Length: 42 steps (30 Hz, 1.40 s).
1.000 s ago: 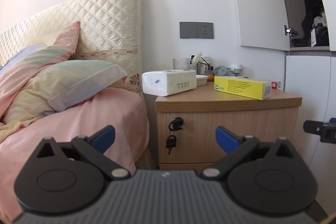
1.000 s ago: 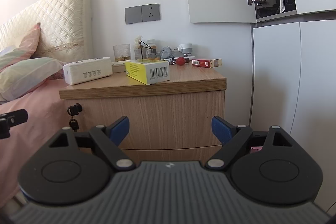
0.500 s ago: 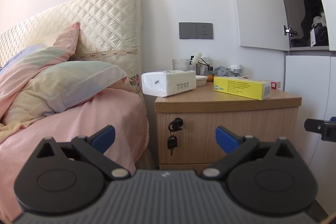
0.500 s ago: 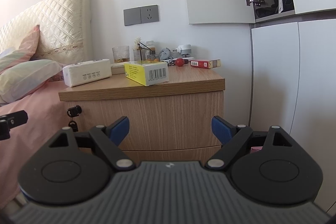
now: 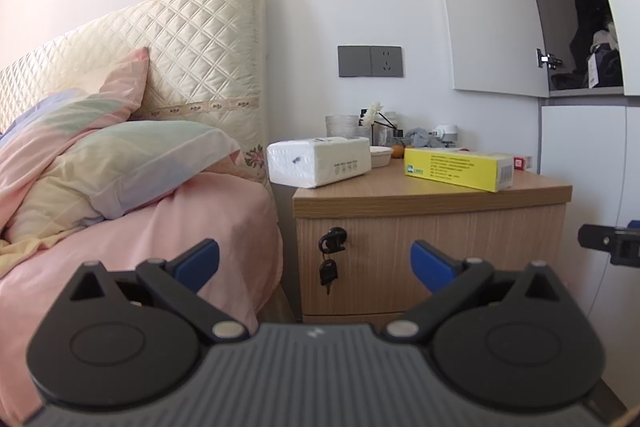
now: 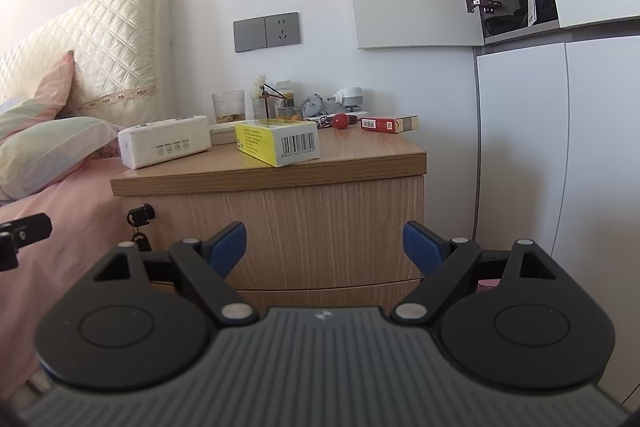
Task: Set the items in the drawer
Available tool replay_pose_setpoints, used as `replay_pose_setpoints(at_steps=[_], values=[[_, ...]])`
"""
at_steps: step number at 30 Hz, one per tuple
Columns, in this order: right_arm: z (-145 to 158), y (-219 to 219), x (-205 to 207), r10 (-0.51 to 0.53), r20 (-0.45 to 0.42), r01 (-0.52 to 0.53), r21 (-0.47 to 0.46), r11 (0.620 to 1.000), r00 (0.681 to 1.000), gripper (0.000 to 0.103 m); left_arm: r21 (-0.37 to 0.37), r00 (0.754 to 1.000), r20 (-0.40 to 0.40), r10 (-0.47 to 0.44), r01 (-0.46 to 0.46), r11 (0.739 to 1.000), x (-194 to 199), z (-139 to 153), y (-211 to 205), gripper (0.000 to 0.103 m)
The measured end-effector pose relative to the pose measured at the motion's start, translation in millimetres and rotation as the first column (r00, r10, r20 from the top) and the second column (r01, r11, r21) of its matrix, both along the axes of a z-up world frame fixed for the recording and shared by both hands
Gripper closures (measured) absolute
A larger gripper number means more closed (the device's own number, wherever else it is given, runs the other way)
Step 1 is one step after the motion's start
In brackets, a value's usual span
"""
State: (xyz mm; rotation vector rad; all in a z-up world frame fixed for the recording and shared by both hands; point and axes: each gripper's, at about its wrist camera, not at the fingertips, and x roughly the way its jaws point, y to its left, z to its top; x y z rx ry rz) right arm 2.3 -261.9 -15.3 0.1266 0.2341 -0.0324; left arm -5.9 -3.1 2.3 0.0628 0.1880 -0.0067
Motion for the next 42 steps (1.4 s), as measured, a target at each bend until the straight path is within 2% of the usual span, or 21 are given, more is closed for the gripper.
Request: replay_pose_setpoints(at_steps=[15,21,26,33,36,42], values=[[2.7,-11.0,-0.5,0.017,0.015,-0.018,0.061,0.998,1.000,0.016,0.006,1.000,0.028,0.007,-0.007,1.000,-1.2,2.7,-0.3,0.000],[2.6,-18.0,-4.1,0.036,0.022,-0.038,0.078,0.996,0.999,0.016,0.033,0.998,0.054,0.025,-0.027,0.999,-3.8,0.7,-3.5,0.000],[3.0,-22.0,-8.1,0.039,0.032,-0.041,0.066,0.997,0.999,0.016,0.034,0.999,0.042,0.034,-0.036,0.999,-0.2,-0.8,-3.4,0.000],[5.2,-27.0,-15.7,0.059,0.060,-0.064,0.073,0.995,0.996,0.016,0.046,0.998,0.039,-0.043,0.041,0.998,-7.8,-0.3,-7.7,0.000],[5.8,-28.2,-18.1,0.069,0.075,-0.074,0.068,0.995,0.995,0.016,0.077,0.999,0.033,-0.030,0.027,0.997,-11.7,0.6,-10.6,0.000],[5.1,-39.1,-21.5,0.060,0.088,-0.065,0.051,0.997,0.994,0.016,0.065,1.000,0.020,-0.006,0.005,0.998,-23.1,10.4,-3.8,0.000]])
